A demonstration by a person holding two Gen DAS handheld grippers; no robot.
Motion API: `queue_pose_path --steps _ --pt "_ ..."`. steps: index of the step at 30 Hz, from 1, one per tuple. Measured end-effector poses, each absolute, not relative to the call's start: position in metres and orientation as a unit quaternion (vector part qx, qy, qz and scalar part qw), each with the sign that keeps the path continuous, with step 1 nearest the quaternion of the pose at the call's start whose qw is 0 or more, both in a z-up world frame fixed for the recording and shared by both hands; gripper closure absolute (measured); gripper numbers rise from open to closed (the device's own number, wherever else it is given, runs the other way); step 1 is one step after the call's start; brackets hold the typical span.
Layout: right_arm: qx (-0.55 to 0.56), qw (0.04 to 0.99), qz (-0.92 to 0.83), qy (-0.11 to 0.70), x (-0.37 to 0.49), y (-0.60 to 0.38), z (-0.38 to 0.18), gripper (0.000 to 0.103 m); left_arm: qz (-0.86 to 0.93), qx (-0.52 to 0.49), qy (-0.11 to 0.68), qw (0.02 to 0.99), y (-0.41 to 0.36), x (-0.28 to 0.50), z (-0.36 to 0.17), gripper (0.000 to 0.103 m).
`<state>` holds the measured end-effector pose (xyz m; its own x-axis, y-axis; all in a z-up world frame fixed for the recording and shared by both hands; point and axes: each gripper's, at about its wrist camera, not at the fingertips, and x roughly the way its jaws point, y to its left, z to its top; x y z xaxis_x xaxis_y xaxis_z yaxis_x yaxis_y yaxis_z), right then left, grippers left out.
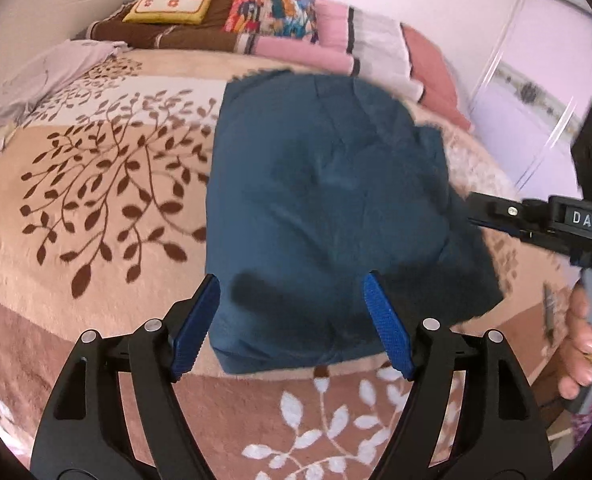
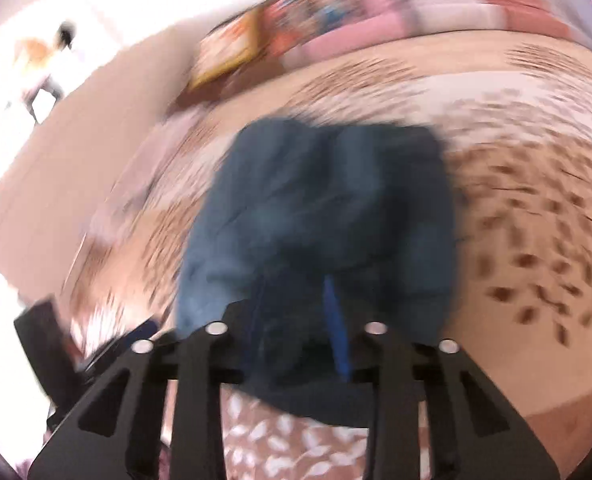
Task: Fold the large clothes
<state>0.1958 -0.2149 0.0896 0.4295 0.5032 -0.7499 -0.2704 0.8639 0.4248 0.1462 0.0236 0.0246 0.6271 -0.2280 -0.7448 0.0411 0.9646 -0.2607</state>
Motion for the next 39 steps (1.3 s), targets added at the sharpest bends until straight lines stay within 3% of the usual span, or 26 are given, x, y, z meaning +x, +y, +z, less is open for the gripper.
queue_pose_path --steps 3,6,10,23,26,28,30,39 --pt "0.058 0.827 0.219 0.514 0.198 -0.186 0.068 0.086 -0.066 -0.108 0.436 0.891 0.024 0.144 0.013 0.029" --pt "0.048 0.826 0.157 0.540 0.203 -0.203 0.028 0.103 -0.083 -0.110 0.444 0.885 0.022 0.142 0.004 0.027" --pt "0.084 0.810 0.151 0.560 0.210 -0.213 0.004 0.103 -0.072 -0.070 0.437 0.894 0.008 0.135 0.007 0.027" --pt "0.011 0.853 0.110 0.510 0.172 -0.189 0.046 0.103 -0.068 -0.071 0.407 0.908 0.006 0.088 0.049 0.027" --pt "0.017 0.857 0.109 0.503 0.154 -0.194 0.052 0.098 -0.066 -0.081 0.406 0.908 0.005 0.074 0.053 0.027" --pt "0.018 0.862 0.108 0.496 0.138 -0.195 0.057 0.083 -0.066 -0.093 0.409 0.905 0.004 0.064 0.053 0.027" --pt "0.016 0.869 0.098 0.485 0.120 -0.197 0.061 0.049 -0.065 -0.100 0.414 0.903 0.002 0.056 0.050 0.027" --pt "-0.032 0.886 0.062 0.459 0.054 -0.192 0.058 0.026 -0.035 -0.094 0.428 0.898 -0.005 0.025 0.039 0.027"
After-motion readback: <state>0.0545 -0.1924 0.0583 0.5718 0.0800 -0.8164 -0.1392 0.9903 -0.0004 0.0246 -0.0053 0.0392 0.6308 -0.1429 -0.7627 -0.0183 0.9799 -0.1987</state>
